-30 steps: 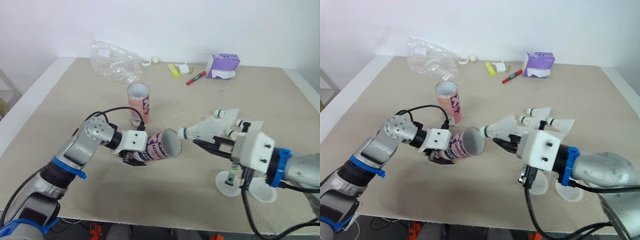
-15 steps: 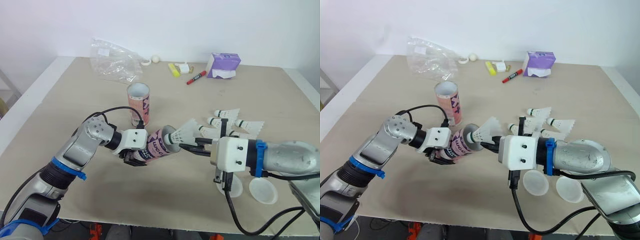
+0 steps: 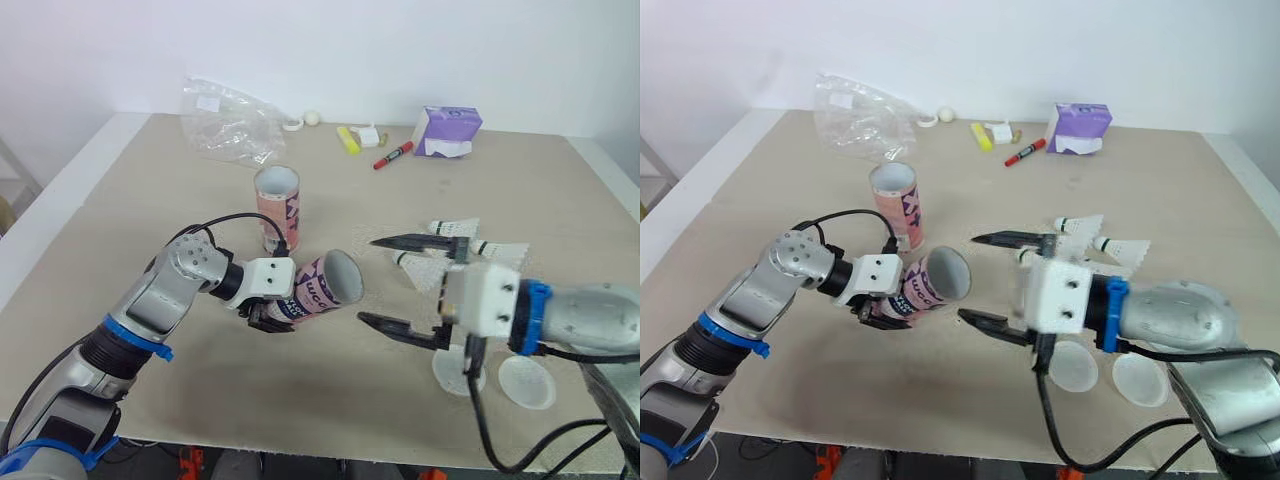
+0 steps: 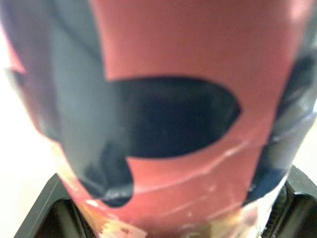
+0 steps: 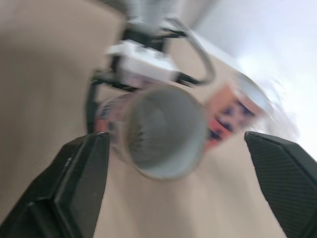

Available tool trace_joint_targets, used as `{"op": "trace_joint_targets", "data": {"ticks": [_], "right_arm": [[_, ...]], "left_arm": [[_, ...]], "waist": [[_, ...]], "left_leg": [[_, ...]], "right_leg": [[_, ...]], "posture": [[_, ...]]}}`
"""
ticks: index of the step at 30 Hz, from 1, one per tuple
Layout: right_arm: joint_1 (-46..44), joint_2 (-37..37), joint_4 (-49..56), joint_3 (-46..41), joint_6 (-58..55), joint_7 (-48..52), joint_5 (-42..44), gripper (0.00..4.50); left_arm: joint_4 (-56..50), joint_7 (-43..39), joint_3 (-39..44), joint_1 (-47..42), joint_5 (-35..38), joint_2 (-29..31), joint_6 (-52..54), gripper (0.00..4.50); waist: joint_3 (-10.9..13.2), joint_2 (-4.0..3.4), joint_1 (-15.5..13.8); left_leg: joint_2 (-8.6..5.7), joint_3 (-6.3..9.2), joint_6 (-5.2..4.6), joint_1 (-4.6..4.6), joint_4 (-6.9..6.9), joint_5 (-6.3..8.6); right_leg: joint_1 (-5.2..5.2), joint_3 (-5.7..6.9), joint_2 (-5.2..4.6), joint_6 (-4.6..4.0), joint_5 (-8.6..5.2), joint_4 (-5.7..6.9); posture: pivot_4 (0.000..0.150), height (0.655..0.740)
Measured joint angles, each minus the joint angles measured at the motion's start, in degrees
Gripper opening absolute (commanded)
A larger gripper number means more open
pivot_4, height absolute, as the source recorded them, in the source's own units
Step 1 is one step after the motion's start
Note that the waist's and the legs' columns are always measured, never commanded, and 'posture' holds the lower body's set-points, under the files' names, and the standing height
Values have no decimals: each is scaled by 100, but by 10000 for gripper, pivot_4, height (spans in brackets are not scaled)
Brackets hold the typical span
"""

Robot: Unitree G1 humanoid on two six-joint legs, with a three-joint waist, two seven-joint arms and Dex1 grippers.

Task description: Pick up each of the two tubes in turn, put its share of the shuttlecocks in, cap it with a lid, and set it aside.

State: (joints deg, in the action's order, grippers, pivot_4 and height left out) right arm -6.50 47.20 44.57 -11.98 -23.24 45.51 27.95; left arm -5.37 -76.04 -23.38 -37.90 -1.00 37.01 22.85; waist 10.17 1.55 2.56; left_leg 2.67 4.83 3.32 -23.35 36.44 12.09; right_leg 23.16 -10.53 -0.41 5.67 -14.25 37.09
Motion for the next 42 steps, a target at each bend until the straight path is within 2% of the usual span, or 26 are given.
{"op": "trace_joint_targets", "data": {"ticks": [3, 5, 12, 26, 39, 41, 42], "right_arm": [[518, -410, -200, -238, -99, -383, 4, 44220], [1050, -1116, -343, -200, -279, -1045, -123, 44220], [1131, -2057, -786, -86, -516, -2073, -278, 44220], [939, -2364, -1817, 143, -565, -2167, -421, 44220], [104, -2827, -2253, 238, -1238, -2498, 51, 44220], [-48, -2853, -2358, 179, -1358, -2568, 158, 38331], [-75, -2852, -2371, 160, -1385, -2570, 170, 37113]], "left_arm": [[8, 22, 4, 6, -1, 5, -2, 34670], [15, 23, 6, 5, -2, 12, -5, 34670], [30, 26, -8, 3, -9, 25, -30, 34670], [24, 21, -13, -1, -11, 29, -47, 34670], [8, 63, -26, 3, -13, 32, -52, 34670], [5, 69, -27, 3, -11, 29, -50, 34670], [4, 69, -27, 3, -10, 30, -50, 34670]], "waist": [[0, 0, 6], [-2, -2, 9], [-2, -16, 26], [-3, -20, 26], [-3, -22, 25], [-3, -24, 25], [-3, -24, 25]], "left_leg": [[0, 0, -1, 3, 1, 0], [1, -2, -2, 4, 1, -1], [2, -6, -8, 7, 3, -6], [2, -5, -8, 6, -3, -6], [1, -4, -8, 5, -2, -6], [1, -4, -9, 5, -2, -6], [1, -4, -9, 4, -2, -6]], "right_leg": [[-1, 0, 0, -2, 2, 1], [2, 0, 2, -4, 3, 6], [3, -1, 0, -6, 12, 6], [4, -1, 1, -7, 8, 6], [3, -1, 1, -6, 9, 6], [4, -1, 1, -6, 9, 6], [3, -1, 1, -5, 9, 6]], "posture": [[1500, 7400], [1500, 7400], [1500, 7400], [1500, 7400], [1500, 7400], [1500, 7400], [1500, 7400]]}}
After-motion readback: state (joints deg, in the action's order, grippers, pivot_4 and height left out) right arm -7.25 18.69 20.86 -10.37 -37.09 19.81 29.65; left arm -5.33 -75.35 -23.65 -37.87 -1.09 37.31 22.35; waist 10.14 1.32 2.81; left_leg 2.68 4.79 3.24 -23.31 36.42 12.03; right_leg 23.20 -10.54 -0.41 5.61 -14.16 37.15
